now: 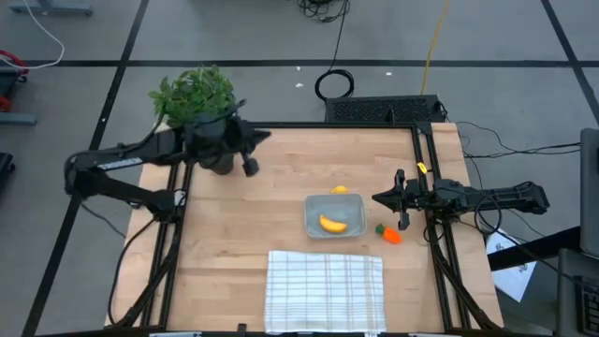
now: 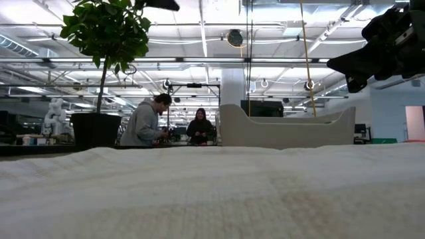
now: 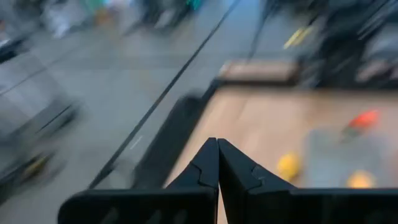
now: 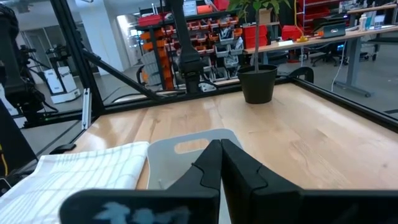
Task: Pick and placing Produce into tupperware
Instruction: Put the orange carrot into the gray bin
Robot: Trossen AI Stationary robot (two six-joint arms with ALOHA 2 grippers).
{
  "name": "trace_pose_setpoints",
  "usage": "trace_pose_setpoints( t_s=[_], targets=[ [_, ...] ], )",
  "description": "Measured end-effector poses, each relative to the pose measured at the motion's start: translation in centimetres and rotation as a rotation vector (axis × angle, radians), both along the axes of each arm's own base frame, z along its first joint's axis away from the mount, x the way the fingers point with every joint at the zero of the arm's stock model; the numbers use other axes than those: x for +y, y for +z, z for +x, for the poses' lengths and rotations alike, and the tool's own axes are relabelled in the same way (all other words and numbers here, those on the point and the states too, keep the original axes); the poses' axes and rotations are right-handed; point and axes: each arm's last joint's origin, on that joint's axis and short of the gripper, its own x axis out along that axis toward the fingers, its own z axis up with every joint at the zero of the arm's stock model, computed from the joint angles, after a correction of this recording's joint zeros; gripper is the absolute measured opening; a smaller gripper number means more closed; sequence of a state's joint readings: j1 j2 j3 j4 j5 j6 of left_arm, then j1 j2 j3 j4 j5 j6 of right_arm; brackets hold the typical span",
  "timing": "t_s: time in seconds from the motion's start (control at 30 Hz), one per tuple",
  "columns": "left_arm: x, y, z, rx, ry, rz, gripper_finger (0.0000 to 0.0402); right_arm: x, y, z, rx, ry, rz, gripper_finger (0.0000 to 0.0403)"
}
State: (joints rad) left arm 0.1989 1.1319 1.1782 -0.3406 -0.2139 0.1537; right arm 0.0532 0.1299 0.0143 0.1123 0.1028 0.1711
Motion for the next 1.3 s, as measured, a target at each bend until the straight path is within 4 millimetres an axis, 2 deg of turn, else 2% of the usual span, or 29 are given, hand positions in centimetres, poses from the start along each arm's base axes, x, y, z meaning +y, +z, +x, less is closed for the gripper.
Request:
trace_pose_setpoints(
  t_s=[0.1, 0.2, 0.33, 0.5, 0.57, 0.77, 0.87, 1.07, 1.3],
  targets=[
    [-0.7, -2.9, -0.9, -0.136, -0.099, -0.017, 0.0, 0.0, 0.0, 0.0, -0.001, 0.0, 0.0, 0.0],
    [-1.2, -5.7, -2.5, -0.156, -0.06, -0.013, 0.0, 0.0, 0.0, 0.0, -0.001, 0.0, 0.0, 0.0],
    [-1.6, -7.6, -5.3, -0.203, 0.036, -0.026, 0.0, 0.0, 0.0, 0.0, -0.001, 0.0, 0.0, 0.0],
    [-3.0, -10.1, -7.1, -0.24, -0.096, -0.015, 0.0, 0.0, 0.0, 0.0, -0.001, 0.0, 0.0, 0.0],
    [-3.4, -11.1, -7.6, -0.264, -0.097, 0.006, 0.0, 0.0, 0.0, 0.0, -0.001, 0.0, 0.0, 0.0],
    [-3.5, -12.7, -8.8, -0.339, -0.026, -0.016, 0.0, 0.0, 0.0, 0.0, -0.005, 0.0, 0.0, 0.0],
    [-4.0, -13.5, -8.7, -0.306, -0.111, -0.02, 0.0, 0.0, 0.0, 0.0, -0.005, 0.0, 0.0, 0.0],
    [-5.6, -14.8, -8.8, -0.25, -0.261, 0.086, 0.0, 0.0, 0.0, 0.0, -0.005, 0.0, 0.0, 0.0],
    [-5.8, -16.8, -9.8, -0.276, -0.284, 0.12, 0.0, 0.0, 0.0, 0.0, -0.005, 0.0, 0.001, 0.0]
  ],
)
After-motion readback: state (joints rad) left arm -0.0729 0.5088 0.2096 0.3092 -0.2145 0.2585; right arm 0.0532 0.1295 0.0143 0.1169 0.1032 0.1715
